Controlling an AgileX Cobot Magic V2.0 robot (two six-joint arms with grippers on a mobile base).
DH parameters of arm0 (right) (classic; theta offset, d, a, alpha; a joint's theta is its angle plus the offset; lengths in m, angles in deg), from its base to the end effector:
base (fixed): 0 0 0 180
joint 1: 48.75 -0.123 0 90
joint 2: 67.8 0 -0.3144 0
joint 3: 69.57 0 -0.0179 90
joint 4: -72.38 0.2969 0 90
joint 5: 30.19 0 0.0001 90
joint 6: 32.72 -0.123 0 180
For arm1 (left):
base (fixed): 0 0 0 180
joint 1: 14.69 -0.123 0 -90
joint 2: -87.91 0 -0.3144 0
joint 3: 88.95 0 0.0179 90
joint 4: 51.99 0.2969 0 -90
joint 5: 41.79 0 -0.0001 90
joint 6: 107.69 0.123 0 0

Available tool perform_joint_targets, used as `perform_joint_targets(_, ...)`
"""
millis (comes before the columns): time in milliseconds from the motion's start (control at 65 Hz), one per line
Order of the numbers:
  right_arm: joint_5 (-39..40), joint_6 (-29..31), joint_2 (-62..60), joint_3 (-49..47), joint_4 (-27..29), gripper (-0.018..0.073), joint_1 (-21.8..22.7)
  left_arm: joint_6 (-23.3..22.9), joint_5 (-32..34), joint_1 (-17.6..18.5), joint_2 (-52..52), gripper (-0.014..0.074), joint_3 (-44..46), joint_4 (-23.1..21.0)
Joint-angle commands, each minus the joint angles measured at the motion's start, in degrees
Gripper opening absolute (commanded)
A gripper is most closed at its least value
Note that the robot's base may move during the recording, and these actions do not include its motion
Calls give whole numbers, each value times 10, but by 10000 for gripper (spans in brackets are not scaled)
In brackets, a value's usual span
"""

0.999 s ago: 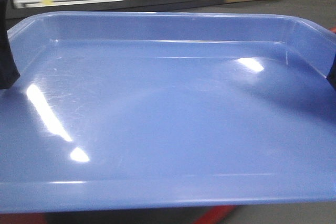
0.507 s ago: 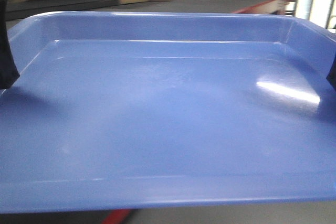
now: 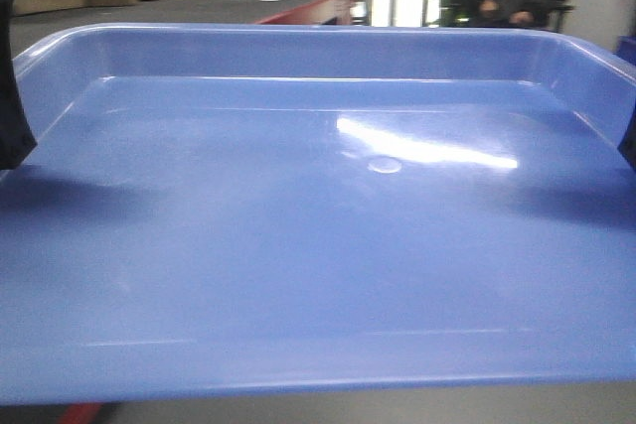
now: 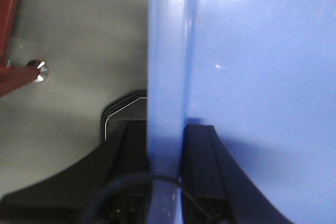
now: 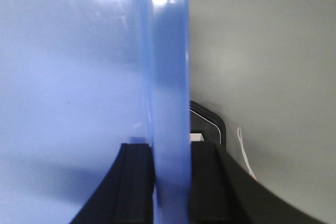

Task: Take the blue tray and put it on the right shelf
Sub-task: 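Hold the tray level in both grippers while the base drives to the shelf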

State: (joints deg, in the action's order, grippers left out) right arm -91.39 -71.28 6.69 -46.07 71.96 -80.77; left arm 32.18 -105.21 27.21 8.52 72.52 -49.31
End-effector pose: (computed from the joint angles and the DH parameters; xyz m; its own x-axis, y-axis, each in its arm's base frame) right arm 0.2175 0.1351 0.2874 -0.9493 0.1383 -0.2823 0.0776 0.9734 0.2158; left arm 0.2103 -0.1818 0.2924 -0.9615 0.0192 -0.2741 0.0683 0.9830 -0.1705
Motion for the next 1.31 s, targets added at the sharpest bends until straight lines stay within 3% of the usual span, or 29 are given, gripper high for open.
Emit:
perform_joint_targets(0, 27, -4, -15, -18, 4, 244, -1, -4, 7, 7, 14, 4, 13, -9)
perform_joint_targets(1292, 23, -4, -15, -18, 4, 244, -1, -4, 6, 7, 14, 4, 13, -18)
